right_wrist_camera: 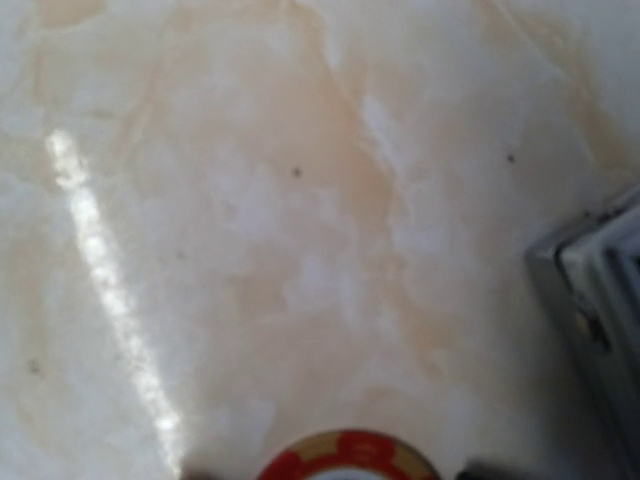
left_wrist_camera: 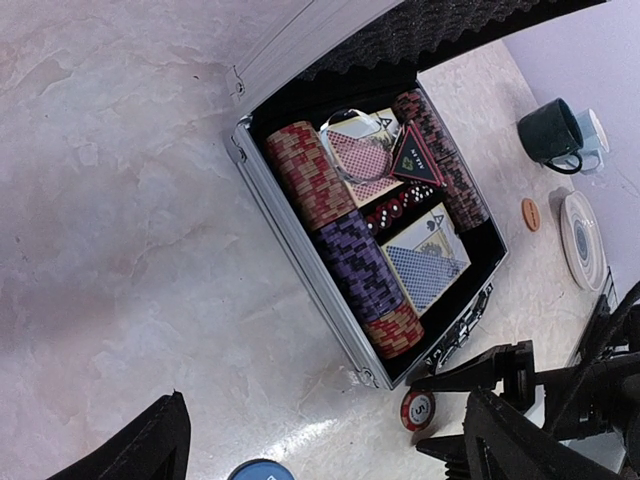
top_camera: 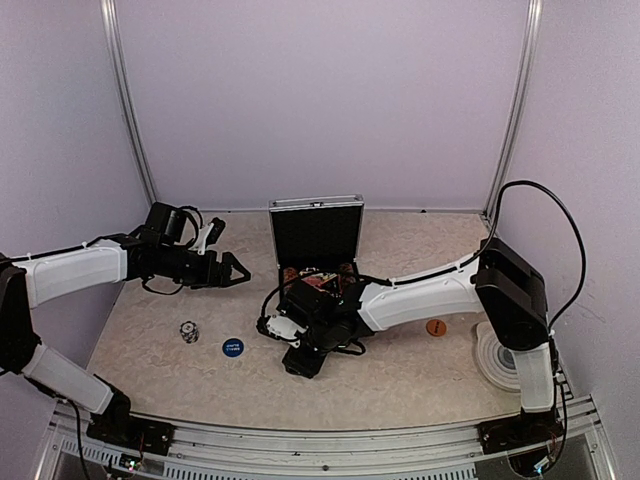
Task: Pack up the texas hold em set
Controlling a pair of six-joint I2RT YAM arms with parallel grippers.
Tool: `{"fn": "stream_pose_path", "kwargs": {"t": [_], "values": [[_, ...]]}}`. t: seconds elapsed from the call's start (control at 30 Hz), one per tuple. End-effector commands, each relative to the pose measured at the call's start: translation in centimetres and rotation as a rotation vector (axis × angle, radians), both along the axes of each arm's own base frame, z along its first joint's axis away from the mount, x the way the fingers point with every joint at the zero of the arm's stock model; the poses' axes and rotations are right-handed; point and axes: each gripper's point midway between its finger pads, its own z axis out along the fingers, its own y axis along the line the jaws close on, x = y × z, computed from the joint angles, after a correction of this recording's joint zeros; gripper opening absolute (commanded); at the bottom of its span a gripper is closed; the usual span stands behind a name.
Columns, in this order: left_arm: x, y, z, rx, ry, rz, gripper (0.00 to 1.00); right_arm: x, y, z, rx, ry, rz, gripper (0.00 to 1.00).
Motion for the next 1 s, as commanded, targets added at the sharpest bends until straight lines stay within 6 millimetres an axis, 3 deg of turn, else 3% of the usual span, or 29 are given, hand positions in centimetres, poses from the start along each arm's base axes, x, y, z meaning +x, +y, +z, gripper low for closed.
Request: {"fn": "stream_pose_path", "kwargs": {"t": [0.0,0.3,0.5,0.97], "values": [[0.3,0.3,0.8,-0.009,-0.031,0.015,0.94,-1.1,-3.2,-3.9,-0.177,0.013,0.013,0.56],[0.4,0.4,0.9,-0.011,-0.034,0.017,0.94,-1.9,-4.2,-5.3,-0.23,0.016,0.027,0.52],[0.4,0.5,0.8,-0.011,-0.029,0.021,0.94,-2.1,-4.0,-5.2,-0.218,0.02,0.032,0.44],[0.3,0.4,1.0,-0.013,-0.034,0.019,0.94,-1.7,-2.4,-1.5,-0.106,-0.016,0.035,0.41]]}}
